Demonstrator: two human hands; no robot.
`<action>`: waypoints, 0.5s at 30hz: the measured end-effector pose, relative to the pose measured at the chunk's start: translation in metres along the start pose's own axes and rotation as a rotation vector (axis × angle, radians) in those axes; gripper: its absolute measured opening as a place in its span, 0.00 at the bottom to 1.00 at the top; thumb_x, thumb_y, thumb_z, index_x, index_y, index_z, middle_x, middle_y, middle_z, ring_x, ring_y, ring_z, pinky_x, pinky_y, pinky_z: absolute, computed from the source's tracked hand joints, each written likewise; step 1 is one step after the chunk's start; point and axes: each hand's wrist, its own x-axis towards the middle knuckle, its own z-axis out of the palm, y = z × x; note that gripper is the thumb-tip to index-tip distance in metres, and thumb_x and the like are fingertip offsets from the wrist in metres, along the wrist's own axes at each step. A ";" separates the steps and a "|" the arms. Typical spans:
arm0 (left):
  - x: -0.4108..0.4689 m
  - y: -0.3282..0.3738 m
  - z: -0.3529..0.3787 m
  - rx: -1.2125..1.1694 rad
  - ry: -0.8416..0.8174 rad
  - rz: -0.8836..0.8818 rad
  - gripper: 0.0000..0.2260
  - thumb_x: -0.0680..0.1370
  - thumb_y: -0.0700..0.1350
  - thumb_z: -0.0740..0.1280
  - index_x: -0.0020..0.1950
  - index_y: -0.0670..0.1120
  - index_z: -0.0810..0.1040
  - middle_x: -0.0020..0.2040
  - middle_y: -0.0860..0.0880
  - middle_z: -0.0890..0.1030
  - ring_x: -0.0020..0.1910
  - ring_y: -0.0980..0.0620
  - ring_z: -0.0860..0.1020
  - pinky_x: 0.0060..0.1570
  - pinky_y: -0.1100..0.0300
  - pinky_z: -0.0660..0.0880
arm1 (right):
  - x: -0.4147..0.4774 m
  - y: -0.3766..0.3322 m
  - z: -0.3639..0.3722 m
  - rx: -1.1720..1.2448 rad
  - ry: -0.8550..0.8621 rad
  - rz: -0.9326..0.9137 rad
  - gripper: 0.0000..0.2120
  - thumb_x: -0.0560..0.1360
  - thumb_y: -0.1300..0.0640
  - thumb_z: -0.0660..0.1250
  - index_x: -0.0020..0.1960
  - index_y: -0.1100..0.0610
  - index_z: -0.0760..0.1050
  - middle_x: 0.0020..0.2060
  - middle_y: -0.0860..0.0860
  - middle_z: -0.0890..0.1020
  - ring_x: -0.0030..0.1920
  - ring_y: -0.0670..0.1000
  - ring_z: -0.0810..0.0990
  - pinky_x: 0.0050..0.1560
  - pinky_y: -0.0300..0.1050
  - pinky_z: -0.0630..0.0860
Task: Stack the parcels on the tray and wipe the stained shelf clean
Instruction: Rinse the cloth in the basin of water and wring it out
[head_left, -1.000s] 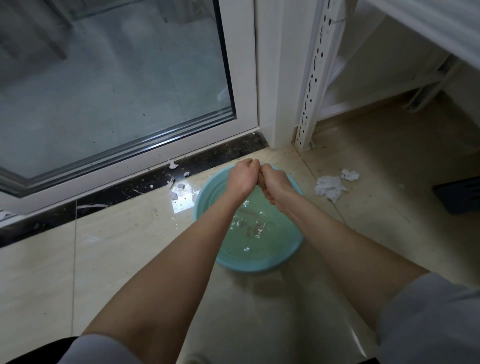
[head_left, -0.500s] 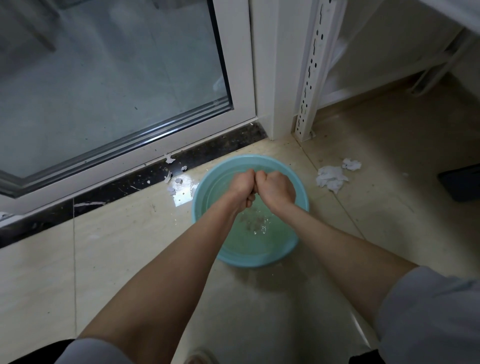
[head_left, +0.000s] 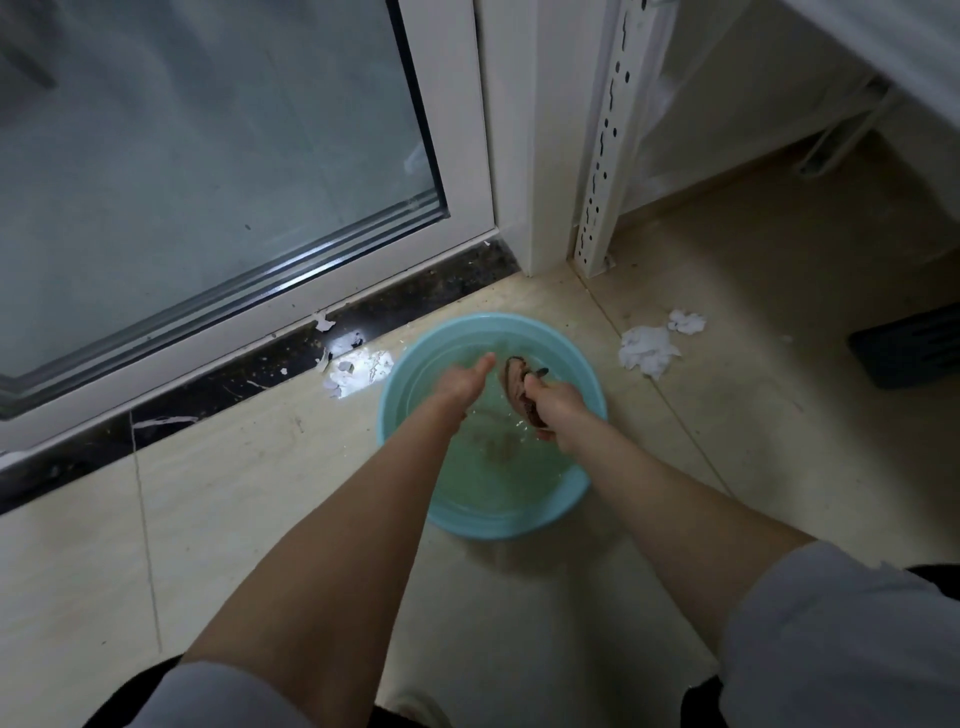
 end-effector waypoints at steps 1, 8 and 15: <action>-0.006 0.005 -0.005 -0.044 0.001 0.004 0.27 0.78 0.56 0.63 0.70 0.39 0.68 0.68 0.42 0.71 0.60 0.43 0.73 0.55 0.52 0.74 | -0.008 -0.005 -0.005 0.016 -0.014 0.008 0.18 0.79 0.52 0.64 0.64 0.60 0.75 0.57 0.58 0.80 0.50 0.56 0.76 0.47 0.47 0.74; -0.083 0.067 -0.041 -0.189 -0.159 0.043 0.07 0.75 0.38 0.69 0.53 0.40 0.77 0.50 0.40 0.79 0.46 0.44 0.78 0.47 0.56 0.78 | -0.088 -0.066 -0.029 0.171 -0.114 0.052 0.15 0.77 0.69 0.60 0.60 0.59 0.77 0.45 0.56 0.77 0.40 0.52 0.75 0.35 0.40 0.69; -0.162 0.131 -0.086 -0.119 -0.095 0.115 0.05 0.75 0.36 0.67 0.49 0.40 0.79 0.46 0.40 0.80 0.47 0.44 0.79 0.46 0.53 0.78 | -0.176 -0.134 -0.055 0.149 0.032 0.011 0.08 0.71 0.70 0.61 0.39 0.60 0.74 0.43 0.59 0.78 0.44 0.56 0.75 0.49 0.52 0.77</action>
